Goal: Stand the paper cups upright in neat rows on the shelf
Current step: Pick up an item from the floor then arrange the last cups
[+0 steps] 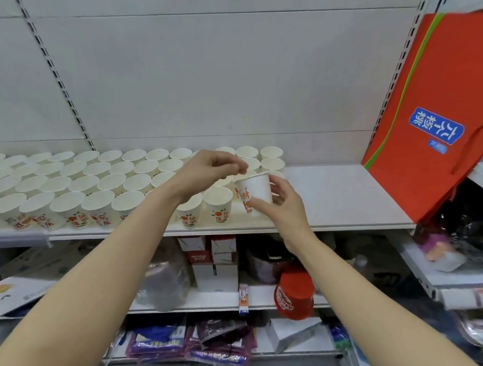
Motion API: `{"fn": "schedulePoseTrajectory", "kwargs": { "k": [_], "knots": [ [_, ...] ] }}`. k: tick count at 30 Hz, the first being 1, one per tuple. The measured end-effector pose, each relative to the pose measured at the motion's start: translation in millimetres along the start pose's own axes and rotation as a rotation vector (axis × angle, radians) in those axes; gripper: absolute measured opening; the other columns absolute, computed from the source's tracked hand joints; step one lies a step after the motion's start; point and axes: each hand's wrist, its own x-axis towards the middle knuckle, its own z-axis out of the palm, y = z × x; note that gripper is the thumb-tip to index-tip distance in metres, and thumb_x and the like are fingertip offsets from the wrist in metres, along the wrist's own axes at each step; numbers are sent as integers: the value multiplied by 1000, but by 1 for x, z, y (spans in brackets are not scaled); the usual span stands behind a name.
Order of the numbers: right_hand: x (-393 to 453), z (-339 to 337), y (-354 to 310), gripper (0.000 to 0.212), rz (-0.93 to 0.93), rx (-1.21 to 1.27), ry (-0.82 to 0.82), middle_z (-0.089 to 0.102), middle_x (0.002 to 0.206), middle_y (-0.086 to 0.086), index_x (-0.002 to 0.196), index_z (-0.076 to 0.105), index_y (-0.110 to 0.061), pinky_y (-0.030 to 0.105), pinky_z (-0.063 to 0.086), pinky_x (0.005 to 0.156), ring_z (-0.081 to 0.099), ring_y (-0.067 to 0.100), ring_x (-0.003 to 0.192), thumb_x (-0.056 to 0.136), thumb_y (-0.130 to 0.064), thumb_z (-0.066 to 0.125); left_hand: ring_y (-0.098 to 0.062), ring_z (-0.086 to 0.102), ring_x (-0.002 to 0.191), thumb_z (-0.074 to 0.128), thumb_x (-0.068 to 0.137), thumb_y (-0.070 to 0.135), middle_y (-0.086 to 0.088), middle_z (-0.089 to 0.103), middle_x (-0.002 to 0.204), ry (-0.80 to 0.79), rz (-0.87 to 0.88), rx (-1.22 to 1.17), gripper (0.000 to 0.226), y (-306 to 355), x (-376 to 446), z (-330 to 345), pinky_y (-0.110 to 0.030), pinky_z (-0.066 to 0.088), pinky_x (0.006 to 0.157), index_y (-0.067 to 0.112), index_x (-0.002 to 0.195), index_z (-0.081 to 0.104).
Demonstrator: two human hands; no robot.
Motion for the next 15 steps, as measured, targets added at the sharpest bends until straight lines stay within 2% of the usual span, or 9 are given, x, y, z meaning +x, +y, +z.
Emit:
{"fn": "schedulePoseTrajectory", "kwargs": {
  "k": [2,5,8,12,15],
  "knots": [
    [-1,7,1,64,-41,-83,40,62,117,-8,124,54,-28,29,52,87,59,10,106,67,-24,84,-4,66,101,68,91,28,6,74,102,-28,-8,1,17,11,-1,7,-19,49,89,17,102,75],
    [-5,13,-1,71,-102,-162,61,58,121,-11,128,51,-28,27,50,88,56,7,108,66,-22,84,-10,69,92,74,85,15,-4,75,96,-89,-6,54,13,15,1,14,-20,53,85,9,97,75],
    [-9,10,-4,73,-115,-141,64,56,123,-10,133,47,-27,17,49,82,56,6,108,69,-20,83,-9,69,89,74,85,11,-5,75,95,-101,-11,39,11,10,-1,8,-18,52,81,7,95,75],
    [-9,0,-5,77,9,-25,-25,54,124,-7,137,40,-30,18,48,82,55,7,109,73,-23,82,-10,68,96,75,84,12,-6,75,100,-155,-8,-15,15,3,-5,-3,-20,51,91,6,98,75],
    [-6,4,-5,74,47,-7,-33,61,116,-2,135,45,-27,19,50,79,60,12,104,72,-21,83,-11,67,101,74,85,14,-5,74,102,-174,-31,-12,17,3,-5,-6,-23,50,95,6,100,74]
  ]
}}
